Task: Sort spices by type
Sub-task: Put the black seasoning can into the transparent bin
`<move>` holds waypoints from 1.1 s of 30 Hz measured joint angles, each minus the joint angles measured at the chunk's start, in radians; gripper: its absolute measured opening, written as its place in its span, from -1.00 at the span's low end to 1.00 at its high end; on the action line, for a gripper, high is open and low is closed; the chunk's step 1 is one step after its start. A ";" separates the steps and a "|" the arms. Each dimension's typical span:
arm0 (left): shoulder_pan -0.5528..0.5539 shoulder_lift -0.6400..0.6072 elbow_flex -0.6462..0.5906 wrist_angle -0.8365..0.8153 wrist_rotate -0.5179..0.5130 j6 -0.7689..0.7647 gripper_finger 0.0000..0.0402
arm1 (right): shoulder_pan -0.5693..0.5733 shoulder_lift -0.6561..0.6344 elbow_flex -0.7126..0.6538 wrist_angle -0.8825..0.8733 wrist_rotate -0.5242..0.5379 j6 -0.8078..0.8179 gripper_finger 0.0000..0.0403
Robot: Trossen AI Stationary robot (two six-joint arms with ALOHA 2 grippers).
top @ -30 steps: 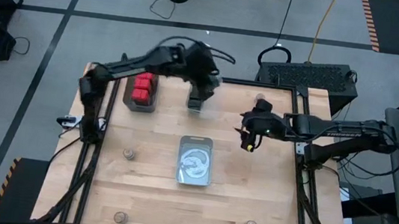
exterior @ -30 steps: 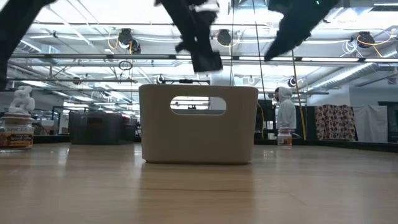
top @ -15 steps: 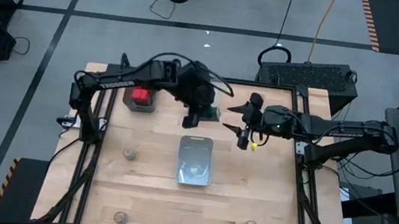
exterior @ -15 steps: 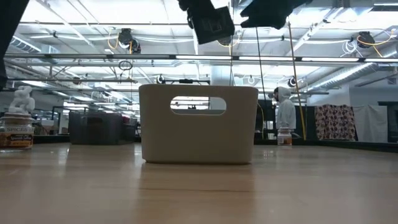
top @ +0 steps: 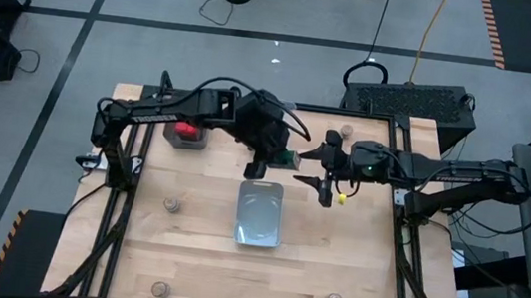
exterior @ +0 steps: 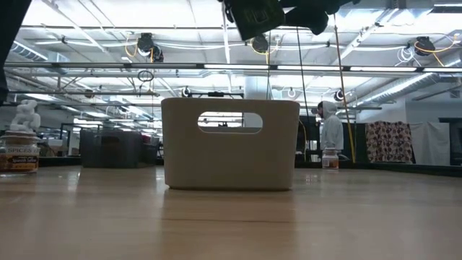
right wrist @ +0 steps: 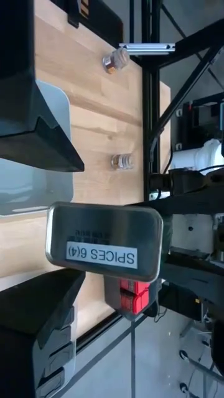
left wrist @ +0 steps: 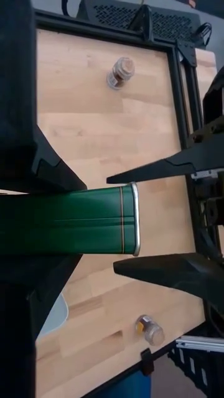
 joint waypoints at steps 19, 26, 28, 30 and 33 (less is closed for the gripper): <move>0.000 0.021 0.000 0.038 -0.006 -0.004 -0.40 | 0.000 0.006 0.000 0.019 0.101 0.022 -0.21; -0.001 0.020 0.000 0.036 -0.006 -0.003 -0.39 | 0.000 0.006 -0.001 0.014 0.101 0.022 -0.44; -0.001 0.020 0.000 0.035 -0.006 0.000 -0.34 | 0.000 0.002 -0.001 0.007 0.100 0.018 -0.44; -0.001 0.020 0.000 0.034 -0.011 0.004 -0.25 | 0.000 -0.004 -0.001 -0.001 0.099 -0.004 -0.43; 0.000 0.012 0.000 0.025 -0.051 0.009 -0.05 | 0.000 -0.024 -0.002 -0.020 0.101 -0.041 -0.38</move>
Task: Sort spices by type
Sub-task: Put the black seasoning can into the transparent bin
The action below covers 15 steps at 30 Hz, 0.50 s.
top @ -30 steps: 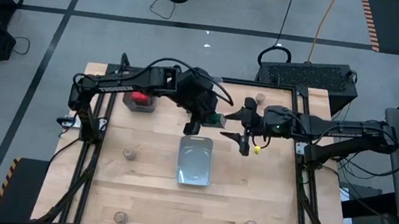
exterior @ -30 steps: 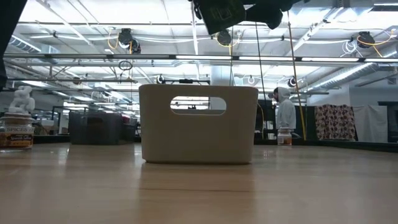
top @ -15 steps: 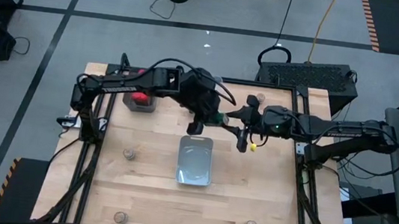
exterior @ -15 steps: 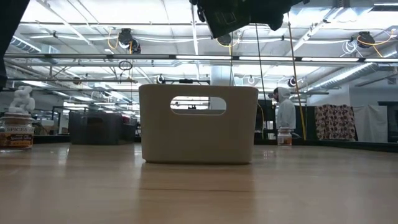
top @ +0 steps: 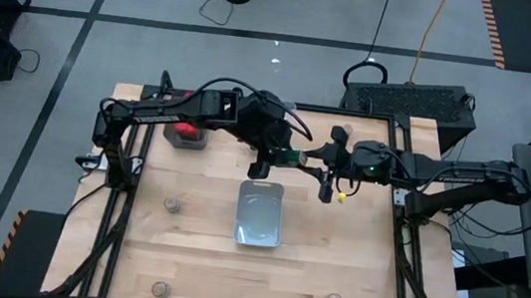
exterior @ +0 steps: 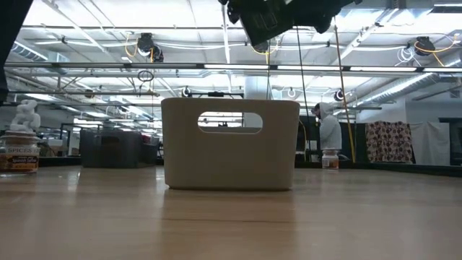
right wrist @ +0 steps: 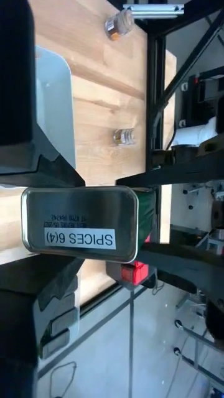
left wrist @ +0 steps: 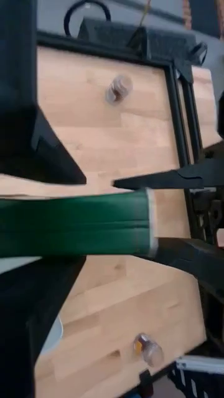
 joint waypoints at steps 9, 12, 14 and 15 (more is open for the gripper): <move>0.032 -0.086 0.000 -0.015 -0.033 0.111 0.53 | 0.000 -0.141 -0.001 -0.086 0.002 -0.022 -0.43; 0.075 -0.140 0.000 0.007 0.081 0.109 0.57 | 0.000 -0.227 -0.054 -0.061 0.003 -0.018 -0.43; 0.108 -0.182 -0.021 0.041 0.197 0.088 0.58 | 0.000 -0.299 -0.127 -0.001 0.003 -0.003 -0.42; 0.122 -0.204 -0.043 0.066 0.255 0.070 0.58 | 0.000 -0.339 -0.170 0.052 0.003 0.006 -0.41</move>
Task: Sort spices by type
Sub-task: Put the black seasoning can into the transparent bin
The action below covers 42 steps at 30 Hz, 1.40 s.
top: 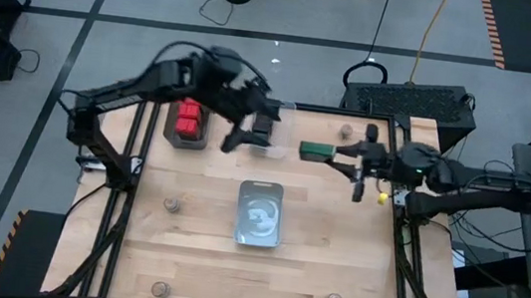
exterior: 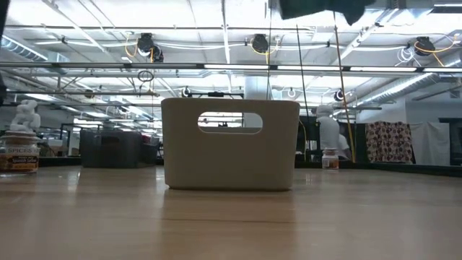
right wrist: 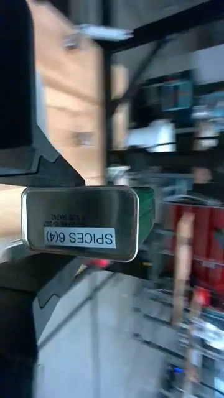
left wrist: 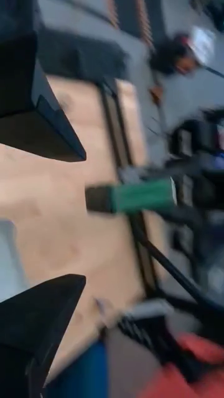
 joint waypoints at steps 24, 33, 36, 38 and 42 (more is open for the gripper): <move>-0.083 0.152 -0.634 1.657 -0.198 -0.504 0.58 | 0.001 -0.083 -0.532 1.103 -0.078 0.094 -0.42; -0.084 0.203 -0.631 1.761 -0.132 -0.555 0.58 | 0.000 -0.054 -0.532 1.132 -0.048 0.083 -0.42; -0.084 0.201 -0.631 1.768 -0.135 -0.551 0.58 | 0.000 -0.054 -0.532 1.130 -0.045 0.081 -0.42; -0.085 0.201 -0.631 1.763 -0.135 -0.551 0.58 | 0.000 -0.053 -0.532 1.131 -0.041 0.081 -0.42; -0.095 0.201 -0.631 1.763 -0.156 -0.543 0.58 | 0.000 -0.039 -0.532 1.132 0.019 0.075 -0.42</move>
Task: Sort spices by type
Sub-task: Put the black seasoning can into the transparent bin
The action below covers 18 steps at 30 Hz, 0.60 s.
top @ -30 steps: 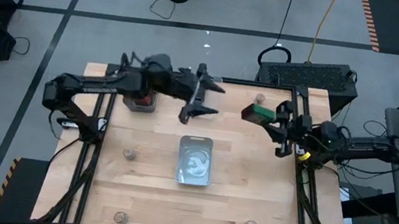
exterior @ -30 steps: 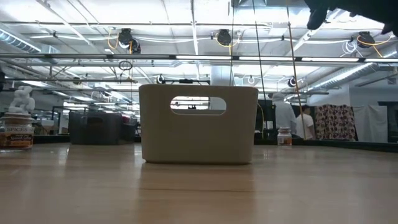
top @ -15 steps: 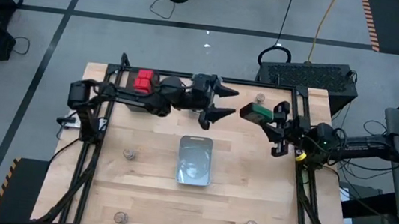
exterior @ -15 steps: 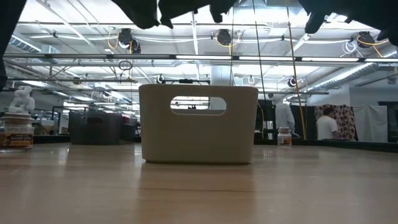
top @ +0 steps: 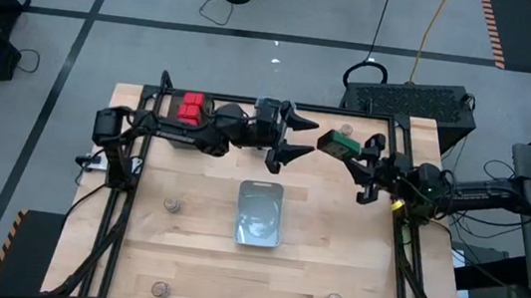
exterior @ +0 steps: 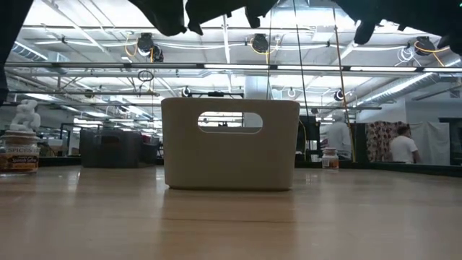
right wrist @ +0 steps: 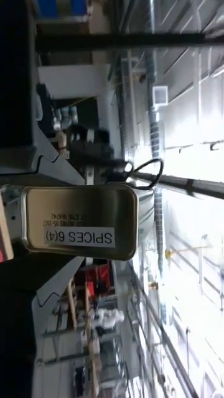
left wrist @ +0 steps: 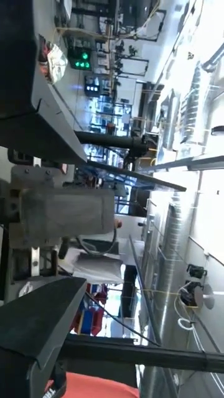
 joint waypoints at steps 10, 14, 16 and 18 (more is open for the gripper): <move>-0.021 0.000 0.000 -0.048 -0.080 0.049 0.58 | 0.000 0.073 0.000 0.064 0.006 -0.002 -0.42; -0.021 0.001 0.000 -0.050 -0.080 0.044 0.58 | 0.000 0.091 0.001 0.084 0.005 0.000 -0.42; -0.021 0.001 0.000 -0.066 -0.080 0.043 0.58 | 0.000 0.101 0.003 0.090 0.005 0.005 -0.42; -0.021 0.001 0.000 -0.080 -0.080 0.043 0.58 | 0.000 0.113 0.010 0.091 0.005 0.006 -0.42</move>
